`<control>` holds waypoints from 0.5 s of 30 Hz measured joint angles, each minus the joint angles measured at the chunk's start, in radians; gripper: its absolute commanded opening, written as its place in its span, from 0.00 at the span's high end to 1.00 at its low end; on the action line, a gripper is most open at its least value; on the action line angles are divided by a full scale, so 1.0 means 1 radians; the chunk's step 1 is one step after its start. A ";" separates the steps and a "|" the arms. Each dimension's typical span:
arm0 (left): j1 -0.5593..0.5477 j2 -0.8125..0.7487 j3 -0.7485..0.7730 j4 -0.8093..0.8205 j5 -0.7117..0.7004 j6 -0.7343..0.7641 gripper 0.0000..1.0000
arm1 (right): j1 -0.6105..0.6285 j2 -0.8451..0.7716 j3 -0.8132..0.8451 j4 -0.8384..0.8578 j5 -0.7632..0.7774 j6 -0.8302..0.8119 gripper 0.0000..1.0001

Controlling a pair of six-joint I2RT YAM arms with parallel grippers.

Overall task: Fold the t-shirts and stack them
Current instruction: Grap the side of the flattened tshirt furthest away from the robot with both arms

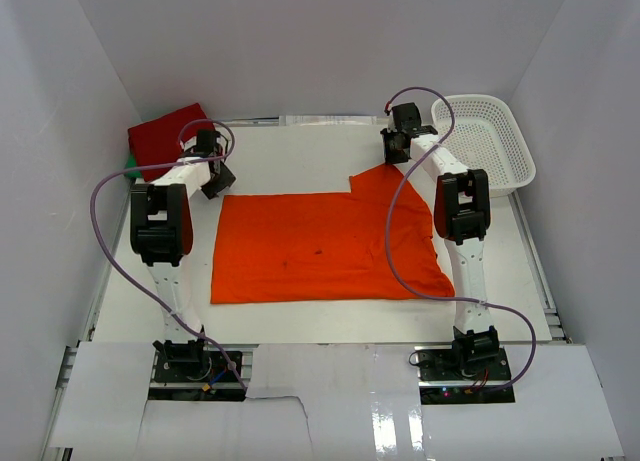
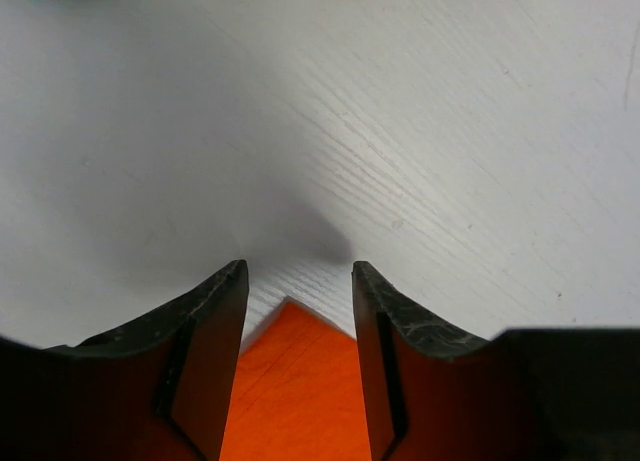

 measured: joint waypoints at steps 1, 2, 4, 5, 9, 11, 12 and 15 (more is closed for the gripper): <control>0.000 0.000 0.000 0.002 0.005 -0.001 0.41 | 0.000 0.000 0.000 0.000 0.000 0.000 0.73; 0.001 0.000 -0.001 0.003 0.008 0.000 0.39 | 0.000 0.000 0.000 0.000 0.000 0.000 0.73; 0.000 -0.005 -0.010 0.014 0.012 0.000 0.32 | 0.000 0.000 0.000 0.000 0.000 0.000 0.73; 0.000 -0.010 -0.018 0.026 0.013 -0.003 0.30 | 0.000 0.000 0.000 0.000 0.000 0.000 0.73; -0.003 -0.031 -0.055 0.057 0.014 -0.003 0.30 | 0.000 0.000 0.000 0.000 0.000 0.000 0.72; -0.006 -0.037 -0.066 0.065 0.012 0.000 0.30 | 0.000 0.000 0.000 0.000 0.000 0.000 0.72; -0.008 -0.039 -0.069 0.066 0.011 0.001 0.31 | 0.000 0.000 0.000 0.000 -0.001 0.000 0.72; -0.012 -0.039 -0.069 0.061 0.002 0.012 0.33 | -0.001 0.000 0.000 0.000 -0.003 0.000 0.72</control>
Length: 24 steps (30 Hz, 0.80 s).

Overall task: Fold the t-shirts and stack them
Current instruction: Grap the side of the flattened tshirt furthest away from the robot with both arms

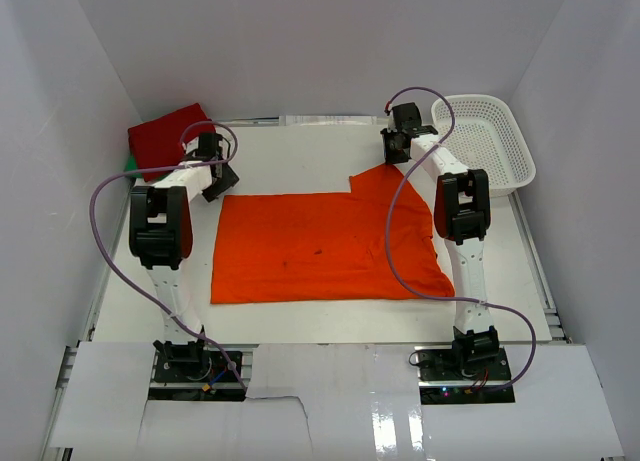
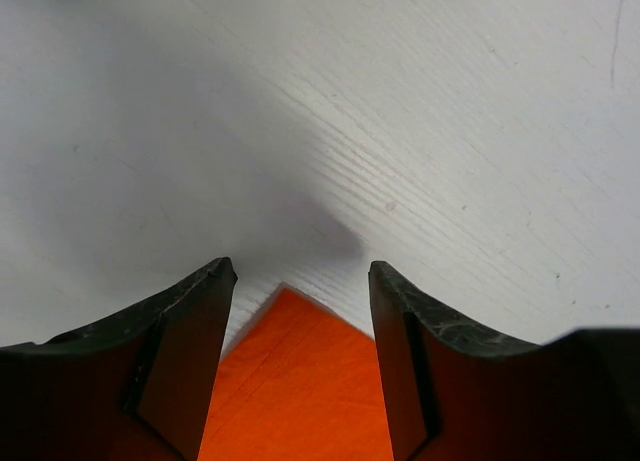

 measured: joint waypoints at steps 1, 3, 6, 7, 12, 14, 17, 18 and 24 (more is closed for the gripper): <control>-0.003 0.000 0.002 -0.006 -0.006 0.003 0.33 | 0.000 0.000 0.000 0.000 -0.001 0.000 0.72; -0.012 0.003 0.012 -0.032 -0.024 0.013 0.34 | -0.001 0.000 0.000 0.000 -0.002 0.000 0.72; -0.034 0.014 0.032 -0.076 -0.060 0.032 0.40 | -0.003 0.000 0.000 0.000 -0.006 0.001 0.72; -0.041 0.017 0.037 -0.085 -0.074 0.034 0.43 | -0.003 0.000 0.000 0.000 -0.008 0.001 0.72; -0.068 0.027 0.052 -0.133 -0.121 0.057 0.50 | -0.005 0.000 0.000 0.000 -0.012 0.001 0.71; -0.072 0.031 0.060 -0.142 -0.128 0.056 0.61 | -0.005 0.000 0.000 0.000 -0.013 0.001 0.71; -0.076 0.031 0.060 -0.149 -0.134 0.055 0.84 | -0.005 0.000 0.000 0.000 -0.016 0.001 0.71; -0.077 0.031 0.060 -0.151 -0.138 0.056 0.84 | -0.005 0.000 0.000 0.000 -0.016 0.001 0.71; -0.082 0.034 0.063 -0.154 -0.157 0.062 1.00 | -0.006 0.003 0.006 -0.001 -0.027 -0.002 0.89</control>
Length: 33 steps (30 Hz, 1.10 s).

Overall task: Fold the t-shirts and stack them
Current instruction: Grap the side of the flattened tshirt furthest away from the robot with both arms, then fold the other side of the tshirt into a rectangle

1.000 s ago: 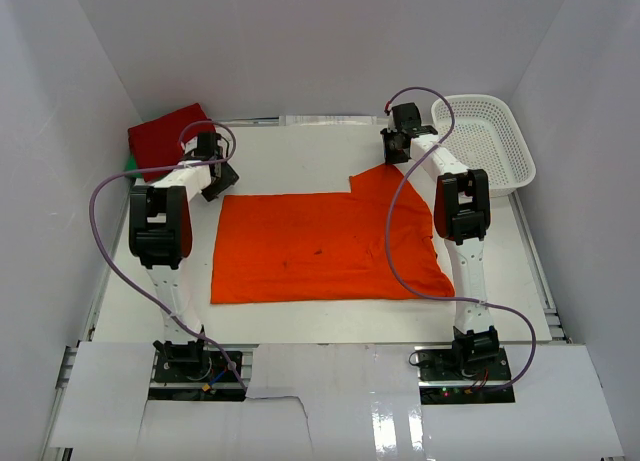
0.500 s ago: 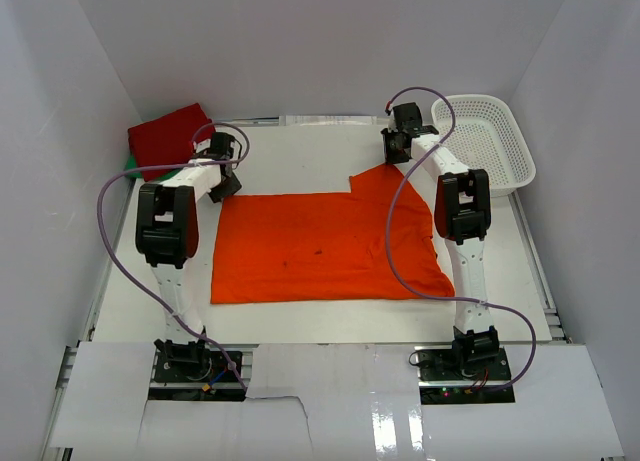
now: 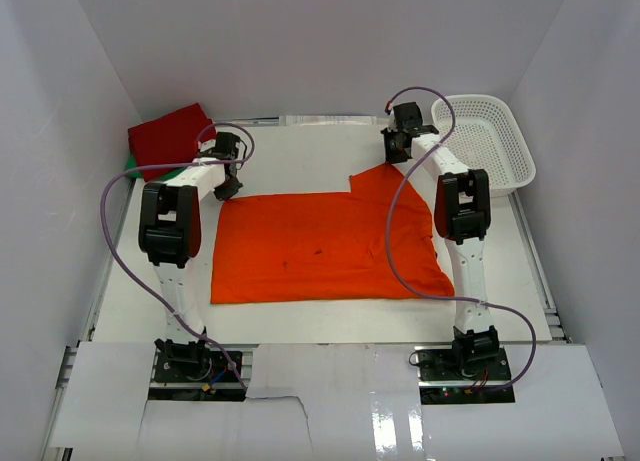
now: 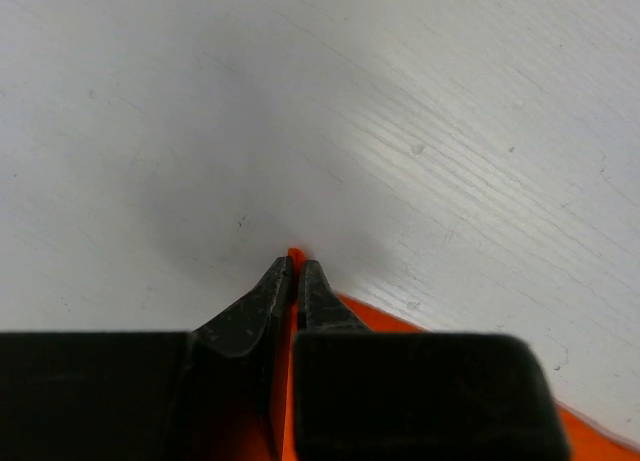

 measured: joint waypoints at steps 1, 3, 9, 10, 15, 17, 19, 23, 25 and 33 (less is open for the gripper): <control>0.000 0.002 0.004 -0.003 0.000 0.002 1.00 | 0.000 0.003 0.008 -0.008 -0.002 0.000 0.92; 0.000 0.009 0.020 -0.017 0.002 0.006 1.00 | 0.000 0.028 0.061 -0.023 -0.005 0.001 0.92; 0.000 0.019 0.049 -0.051 0.014 0.023 1.00 | -0.008 0.026 0.083 -0.022 -0.006 -0.006 0.92; 0.000 0.019 0.050 -0.052 0.017 0.024 1.00 | -0.009 0.021 0.083 -0.023 -0.006 -0.009 0.92; 0.000 -0.014 0.014 -0.052 0.035 0.026 1.00 | -0.011 -0.064 0.027 -0.019 -0.017 -0.017 0.92; 0.000 -0.045 -0.023 -0.048 0.041 0.026 1.00 | -0.012 -0.136 -0.036 -0.016 -0.030 -0.017 0.92; 0.000 -0.080 -0.062 -0.047 0.047 0.026 1.00 | -0.011 -0.216 -0.119 0.001 -0.039 -0.016 0.92; -0.001 -0.179 -0.168 -0.026 0.048 0.013 1.00 | -0.011 -0.395 -0.344 0.071 -0.051 -0.011 0.92; -0.002 -0.229 -0.219 -0.020 0.048 0.006 1.00 | -0.011 -0.470 -0.453 0.105 -0.051 -0.007 0.92; -0.009 -0.317 -0.282 0.011 0.048 -0.015 1.00 | 0.001 -0.571 -0.634 0.153 -0.055 0.004 0.92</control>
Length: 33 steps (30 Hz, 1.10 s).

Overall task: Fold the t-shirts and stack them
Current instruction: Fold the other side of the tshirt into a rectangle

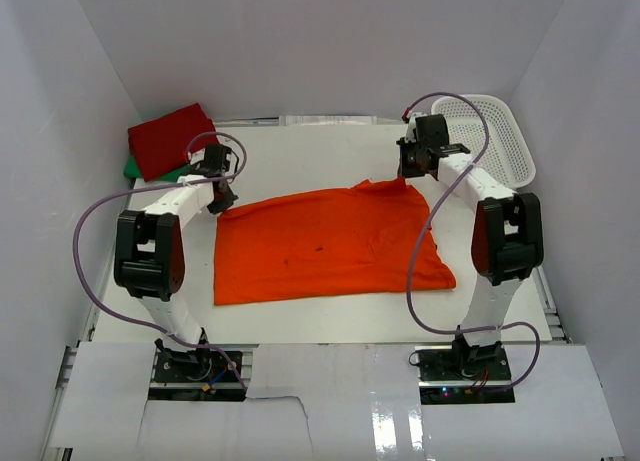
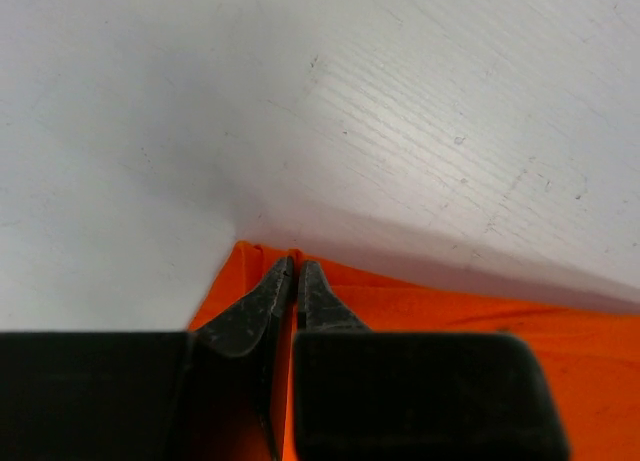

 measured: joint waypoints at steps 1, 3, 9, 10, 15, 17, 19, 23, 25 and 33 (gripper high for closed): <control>-0.002 -0.005 -0.005 0.002 0.000 -0.002 1.00 | 0.003 -0.019 -0.027 0.010 0.000 0.003 0.92; -0.006 -0.016 -0.021 0.013 -0.001 -0.007 1.00 | 0.011 -0.064 -0.080 0.021 0.000 0.006 0.92; -0.027 -0.058 -0.098 0.044 -0.002 -0.036 1.00 | 0.042 -0.183 -0.179 0.053 0.005 0.011 0.92; -0.030 -0.067 -0.112 0.047 -0.002 -0.041 1.00 | 0.047 -0.204 -0.200 0.061 0.007 0.011 0.92; -0.033 -0.115 -0.165 0.056 -0.002 -0.064 1.00 | 0.068 -0.293 -0.276 0.067 0.039 0.014 0.92; -0.033 -0.131 -0.167 0.060 -0.002 -0.068 1.00 | 0.076 -0.329 -0.299 0.066 0.058 0.017 0.92; -0.033 -0.157 -0.172 0.069 -0.005 -0.070 1.00 | 0.093 -0.377 -0.326 0.066 0.090 0.019 0.92; -0.033 -0.211 -0.178 0.077 -0.019 -0.071 1.00 | 0.132 -0.467 -0.352 0.056 0.158 0.019 0.92; -0.033 -0.231 -0.179 0.078 -0.024 -0.070 1.00 | 0.145 -0.496 -0.352 0.055 0.175 0.019 0.92; -0.033 -0.246 -0.239 0.084 -0.026 -0.083 1.00 | 0.167 -0.571 -0.440 0.007 0.250 0.040 0.92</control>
